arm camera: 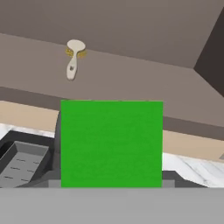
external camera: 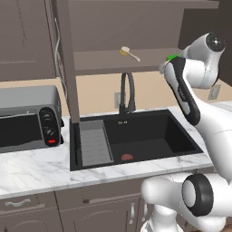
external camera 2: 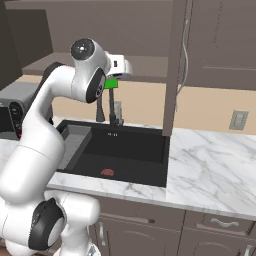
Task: Pick up the dish brush and sponge from the sink, and place them back in the cabinet, and close the cabinet doors.
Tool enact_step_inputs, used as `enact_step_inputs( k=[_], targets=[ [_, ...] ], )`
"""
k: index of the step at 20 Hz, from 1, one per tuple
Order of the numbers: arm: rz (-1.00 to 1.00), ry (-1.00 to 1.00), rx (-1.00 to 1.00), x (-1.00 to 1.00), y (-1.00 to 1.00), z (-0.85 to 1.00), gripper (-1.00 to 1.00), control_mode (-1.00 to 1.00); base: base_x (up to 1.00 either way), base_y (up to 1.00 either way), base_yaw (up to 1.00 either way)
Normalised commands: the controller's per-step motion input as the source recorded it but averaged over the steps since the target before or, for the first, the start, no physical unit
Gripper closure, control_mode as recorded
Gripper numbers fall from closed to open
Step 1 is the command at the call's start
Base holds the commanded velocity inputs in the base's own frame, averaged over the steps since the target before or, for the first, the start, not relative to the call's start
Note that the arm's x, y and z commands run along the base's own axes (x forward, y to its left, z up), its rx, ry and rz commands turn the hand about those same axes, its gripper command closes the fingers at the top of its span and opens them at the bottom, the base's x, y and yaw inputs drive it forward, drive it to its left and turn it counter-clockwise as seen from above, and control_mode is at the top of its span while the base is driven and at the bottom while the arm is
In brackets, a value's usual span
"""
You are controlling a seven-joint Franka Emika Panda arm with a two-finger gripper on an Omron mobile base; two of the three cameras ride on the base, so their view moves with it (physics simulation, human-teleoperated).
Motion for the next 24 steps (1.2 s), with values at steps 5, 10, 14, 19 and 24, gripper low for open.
enact_step_inputs(
  k=[5, 10, 14, 19, 24],
  targets=[
    [0.0, -0.02, 0.0, 0.07, 0.03, 0.22, 1.0, -1.0, 0.0, 0.0, 0.0],
    [0.0, -0.04, 0.0, 0.08, 0.12, 0.26, 1.0, -1.0, 0.0, 0.0, 0.0],
    [0.0, -0.02, 0.0, 0.08, 0.12, 0.15, 1.0, -1.0, 0.0, 0.0, 0.0],
    [0.0, -0.02, 0.0, 0.1, 0.08, 0.0, 1.0, -1.0, 0.0, 0.0, 0.0],
    [0.0, -0.02, 0.0, 0.25, 0.08, 0.0, 1.0, -1.0, 0.0, 0.0, 0.0]
  ],
)
